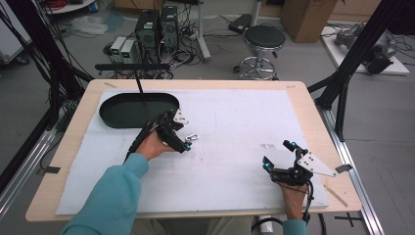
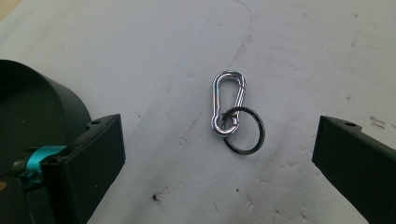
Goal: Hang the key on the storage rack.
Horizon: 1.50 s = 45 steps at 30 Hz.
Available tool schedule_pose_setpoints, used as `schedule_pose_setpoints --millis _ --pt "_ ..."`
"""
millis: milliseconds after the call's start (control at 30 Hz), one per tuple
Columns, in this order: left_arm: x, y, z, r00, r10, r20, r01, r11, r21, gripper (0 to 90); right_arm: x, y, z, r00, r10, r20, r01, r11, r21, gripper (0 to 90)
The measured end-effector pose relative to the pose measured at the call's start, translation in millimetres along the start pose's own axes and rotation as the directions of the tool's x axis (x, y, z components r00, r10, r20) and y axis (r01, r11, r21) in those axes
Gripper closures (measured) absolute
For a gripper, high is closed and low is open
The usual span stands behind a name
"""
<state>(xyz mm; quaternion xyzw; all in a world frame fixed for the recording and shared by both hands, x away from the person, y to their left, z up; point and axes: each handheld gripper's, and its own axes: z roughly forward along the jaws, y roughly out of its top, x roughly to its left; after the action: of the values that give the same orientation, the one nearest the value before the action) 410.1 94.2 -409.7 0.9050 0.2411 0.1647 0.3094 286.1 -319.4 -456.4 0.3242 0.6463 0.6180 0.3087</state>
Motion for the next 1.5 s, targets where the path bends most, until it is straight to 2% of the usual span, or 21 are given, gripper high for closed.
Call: schedule_pose_setpoints --millis 167,267,633,800,833,867,933,967,1000,1033,1100,1133,1267,1367,1500 --pt "-1.9 -0.2 5.4 1.0 0.005 0.005 -0.005 0.9995 0.031 3.6 0.0 0.0 0.0 1.0 0.001 0.0 -0.001 1.0 0.0 0.8" --pt "-2.9 -0.6 7.1 1.0 0.004 0.006 -0.004 0.9991 0.042 18.7 -0.1 0.0 0.0 1.0 0.003 0.002 -0.003 1.0 -0.002 0.8" --pt "-2.7 -1.6 12.8 0.9998 -0.002 0.019 0.0 0.9973 0.073 19.3 -0.1 -0.1 -0.1 1.0 0.005 0.002 -0.005 1.0 -0.004 0.8" --pt "-4.0 -1.3 14.6 0.9996 0.012 0.024 -0.014 0.9962 0.087 31.1 -0.3 -0.2 -0.3 1.0 0.004 0.001 -0.004 1.0 -0.006 0.8" --pt "-4.1 -1.3 14.8 0.9997 0.008 0.023 -0.01 0.9961 0.087 31.1 -0.3 -0.2 -0.4 1.0 0.004 0.001 -0.004 1.0 -0.005 0.8" --pt "-3.7 -1.1 14.6 0.9998 0.005 0.021 -0.007 0.9961 0.088 36.5 -0.3 -0.2 -0.3 1.0 0.006 0.0 -0.006 1.0 -0.005 0.8" --pt "-3.3 -1.2 14.3 0.9997 -0.006 0.022 0.004 0.9963 0.085 39.1 -0.3 -0.2 -0.4 1.0 0.005 0.0 -0.005 1.0 -0.005 0.8" --pt "-3.2 -1.1 14.3 0.9997 -0.009 0.022 0.007 0.9959 0.09 44.7 -0.3 -0.2 -0.3 1.0 0.005 0.0 -0.005 1.0 -0.005 0.8" --pt "-3.4 -1.2 14.4 0.9997 -0.012 0.022 0.01 0.9954 0.096 44.7 -0.3 -0.2 -0.3 1.0 0.005 0.0 -0.005 1.0 -0.005 0.8" --pt "-3.7 -1.0 14.1 0.9997 -0.009 0.023 0.007 0.9948 0.102 50.5 -0.3 -0.2 -0.3 1.0 0.006 0.0 -0.006 1.0 -0.005 0.8" --pt "-4.6 -0.9 13.9 0.9997 -0.006 0.022 0.004 0.9948 0.101 52.5 -0.4 -0.2 -0.4 1.0 0.006 0.0 -0.006 1.0 -0.005 0.8" --pt "-4.7 -0.4 13.3 0.9998 -0.003 0.019 0.001 0.9949 0.101 56.5 -0.3 -0.2 -0.3 1.0 0.007 -0.001 -0.007 1.0 -0.005 0.7" --pt "-4.7 0.0 12.4 0.9999 -0.007 0.016 0.005 0.9948 0.102 60.4 -0.5 -0.2 -0.4 1.0 0.006 0.0 -0.006 1.0 -0.005 0.8" --pt "-4.5 0.1 11.4 0.9999 -0.009 0.013 0.008 0.9942 0.107 66.7 -0.3 -0.2 -0.4 1.0 0.009 -0.001 -0.009 1.0 -0.005 0.8" --pt "-4.0 0.4 9.7 0.9998 -0.016 0.012 0.015 0.9947 0.102 69.5 -0.4 -0.2 -0.4 1.0 0.007 -0.001 -0.007 1.0 -0.005 0.7"
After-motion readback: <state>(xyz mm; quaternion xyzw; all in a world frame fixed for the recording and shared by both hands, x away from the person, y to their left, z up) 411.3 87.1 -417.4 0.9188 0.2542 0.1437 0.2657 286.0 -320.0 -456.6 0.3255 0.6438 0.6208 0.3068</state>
